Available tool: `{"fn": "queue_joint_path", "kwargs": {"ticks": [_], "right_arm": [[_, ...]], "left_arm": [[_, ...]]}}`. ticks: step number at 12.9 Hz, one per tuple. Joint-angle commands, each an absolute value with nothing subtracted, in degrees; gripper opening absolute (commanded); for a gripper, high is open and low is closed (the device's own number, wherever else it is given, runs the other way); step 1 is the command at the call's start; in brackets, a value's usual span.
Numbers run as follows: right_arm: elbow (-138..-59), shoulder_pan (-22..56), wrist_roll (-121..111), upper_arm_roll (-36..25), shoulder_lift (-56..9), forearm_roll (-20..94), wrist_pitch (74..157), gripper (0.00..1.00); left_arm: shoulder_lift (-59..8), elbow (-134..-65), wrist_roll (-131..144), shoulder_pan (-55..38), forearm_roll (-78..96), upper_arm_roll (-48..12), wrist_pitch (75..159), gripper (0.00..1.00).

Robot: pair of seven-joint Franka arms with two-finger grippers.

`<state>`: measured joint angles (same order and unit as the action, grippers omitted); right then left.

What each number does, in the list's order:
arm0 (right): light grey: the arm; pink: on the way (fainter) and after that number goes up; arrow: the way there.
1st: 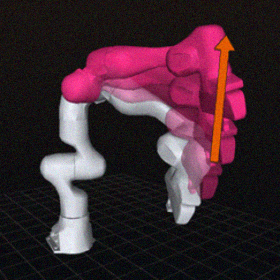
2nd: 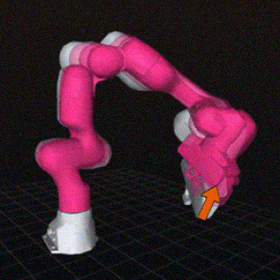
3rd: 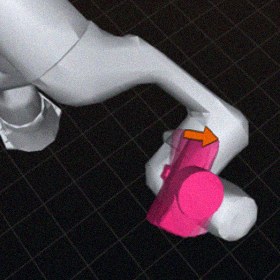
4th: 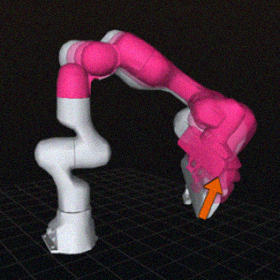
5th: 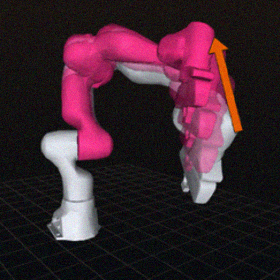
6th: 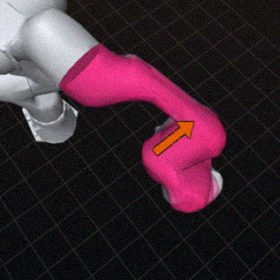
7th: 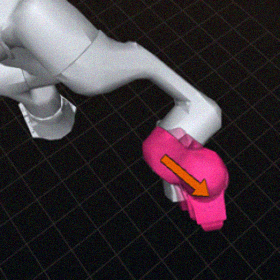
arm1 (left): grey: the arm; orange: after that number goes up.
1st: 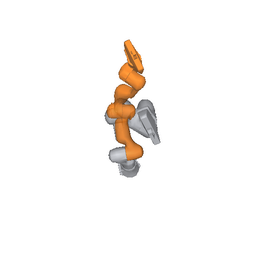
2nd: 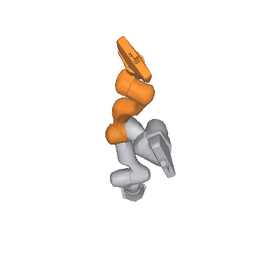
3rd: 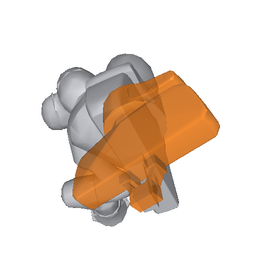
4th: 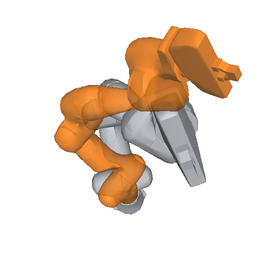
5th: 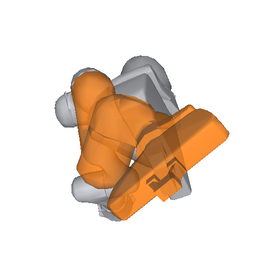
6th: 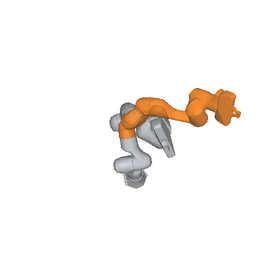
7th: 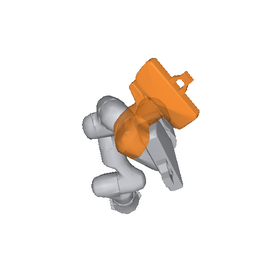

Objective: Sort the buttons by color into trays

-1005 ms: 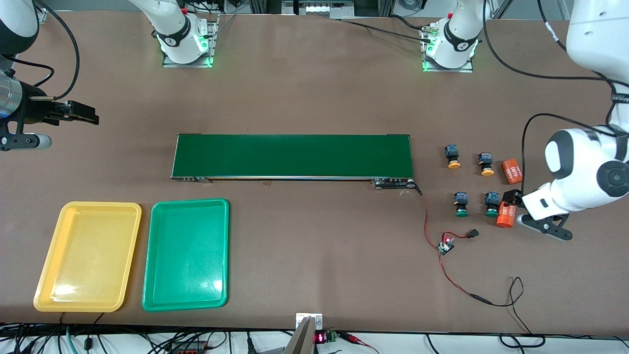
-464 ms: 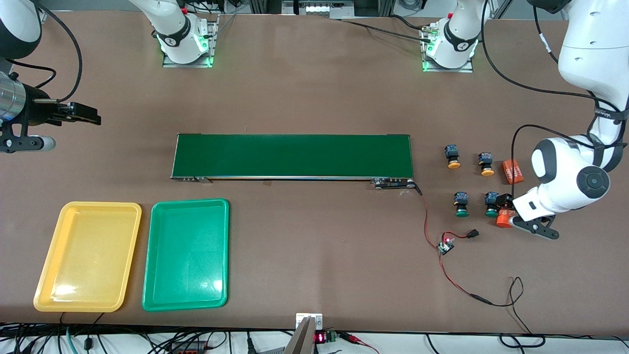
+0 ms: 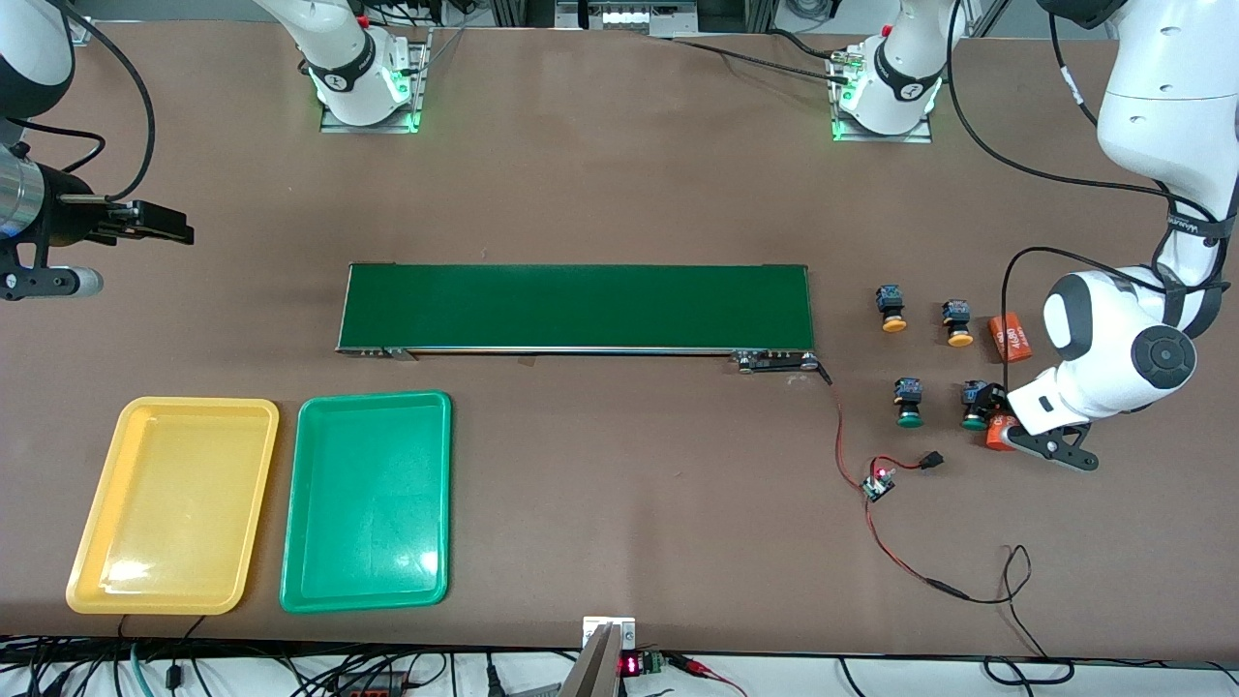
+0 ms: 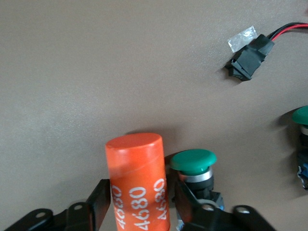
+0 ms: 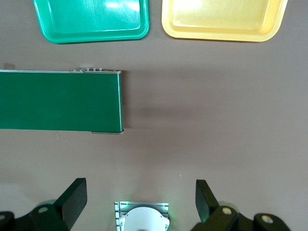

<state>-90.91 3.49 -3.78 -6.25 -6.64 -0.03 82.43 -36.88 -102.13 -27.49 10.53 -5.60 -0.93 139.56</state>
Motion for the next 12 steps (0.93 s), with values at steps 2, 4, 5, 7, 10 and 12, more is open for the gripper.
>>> {"fn": "queue_joint_path", "kwargs": {"ticks": [2,4,5,7,10,12], "right_arm": [[-90.3,2.9,-5.0,-6.1,-6.9,-0.4,81.5,1.00],[-90.3,2.9,-5.1,-6.1,-7.0,-0.4,81.5,1.00],[-90.3,2.9,-5.1,-6.1,-7.0,-0.4,81.5,1.00],[-90.3,2.9,-5.1,-6.1,-7.0,-0.4,81.5,1.00],[-90.3,2.6,-5.2,-6.0,-7.0,-0.4,81.5,1.00],[-90.2,2.5,-5.2,-6.1,-7.0,-0.4,81.5,1.00]], "left_arm": [[-36.3,-102.1,-27.8,11.0,-5.5,-1.3,139.8,0.65],[-36.3,-101.4,-27.8,11.0,-5.4,-1.4,139.4,0.65],[-36.6,-101.5,-28.0,11.2,-5.4,-1.4,139.5,0.65],[-38.3,-101.3,-28.5,12.5,-5.3,-1.6,139.9,0.60],[-38.3,-100.8,-28.6,12.3,-5.3,-1.7,139.7,0.25],[-36.7,-100.4,-28.0,11.9,-5.4,-2.5,138.3,0.20]]}}
